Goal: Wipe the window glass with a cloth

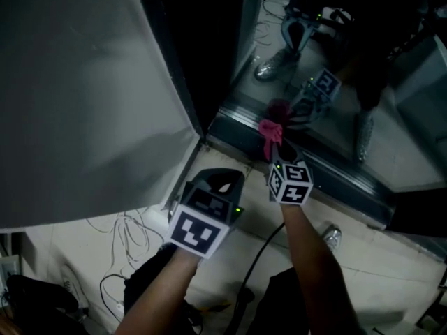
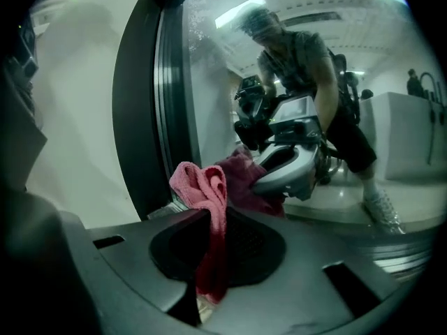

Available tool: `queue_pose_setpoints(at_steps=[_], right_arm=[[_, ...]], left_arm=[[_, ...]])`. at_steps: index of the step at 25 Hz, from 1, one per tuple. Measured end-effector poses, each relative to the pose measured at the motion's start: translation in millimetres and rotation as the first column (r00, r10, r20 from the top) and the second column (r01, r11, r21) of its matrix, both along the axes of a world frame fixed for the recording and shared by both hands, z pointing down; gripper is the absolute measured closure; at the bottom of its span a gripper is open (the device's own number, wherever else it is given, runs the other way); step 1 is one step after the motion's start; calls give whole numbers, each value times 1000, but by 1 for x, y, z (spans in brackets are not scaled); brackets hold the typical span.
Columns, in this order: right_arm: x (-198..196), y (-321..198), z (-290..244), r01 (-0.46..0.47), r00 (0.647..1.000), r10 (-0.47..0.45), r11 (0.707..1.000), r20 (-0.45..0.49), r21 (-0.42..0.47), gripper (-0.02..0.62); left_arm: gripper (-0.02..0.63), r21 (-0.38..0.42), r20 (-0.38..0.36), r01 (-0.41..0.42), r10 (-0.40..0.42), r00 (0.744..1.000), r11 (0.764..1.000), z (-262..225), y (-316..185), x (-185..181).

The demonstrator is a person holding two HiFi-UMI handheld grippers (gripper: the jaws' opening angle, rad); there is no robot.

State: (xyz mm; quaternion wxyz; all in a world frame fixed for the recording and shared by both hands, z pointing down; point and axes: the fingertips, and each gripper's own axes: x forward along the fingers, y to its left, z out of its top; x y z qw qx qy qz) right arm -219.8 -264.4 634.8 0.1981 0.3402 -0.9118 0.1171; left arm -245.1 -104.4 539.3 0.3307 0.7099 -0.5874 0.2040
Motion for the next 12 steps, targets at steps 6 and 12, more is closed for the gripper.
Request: queue_pose_setpoints(at_steps=[6,12], right_arm=[[46,-11,-2,-44,999,44,999,-6,0,548],[90,-20,-1,-93,996,93,996,-4,-4,548]], left_arm=[[604,18,3,-63,63,998,998,-6,-21,38],[604,8,7,-121,121,993,993,-3,-32,67]])
